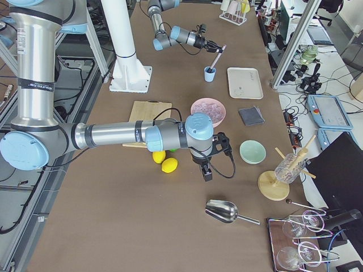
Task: Mash ice and strawberries in cup
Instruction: 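Press the metal rod down on the strawberry and ice in the cup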
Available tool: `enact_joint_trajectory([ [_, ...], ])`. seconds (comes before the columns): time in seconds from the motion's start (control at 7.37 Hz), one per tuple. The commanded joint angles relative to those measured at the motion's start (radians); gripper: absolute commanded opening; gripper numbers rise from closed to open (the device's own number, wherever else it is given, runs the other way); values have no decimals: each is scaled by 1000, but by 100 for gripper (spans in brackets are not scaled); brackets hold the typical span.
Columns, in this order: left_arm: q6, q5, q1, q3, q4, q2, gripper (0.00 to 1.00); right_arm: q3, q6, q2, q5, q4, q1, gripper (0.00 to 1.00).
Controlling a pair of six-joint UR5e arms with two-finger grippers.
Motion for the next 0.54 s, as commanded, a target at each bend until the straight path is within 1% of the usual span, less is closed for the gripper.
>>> enact_joint_trajectory([
  [0.0,1,0,2,4,-5,5,24,2,0,-5,0,0,0,99],
  [0.14,7,-6,-5,-32,3,0,24,5,0,-6,0,1,2,99],
  [0.27,82,-8,-13,-115,15,0,24,5,0,-6,0,1,2,99],
  [0.41,87,-27,-37,-165,14,6,24,5,0,-6,0,1,2,99],
])
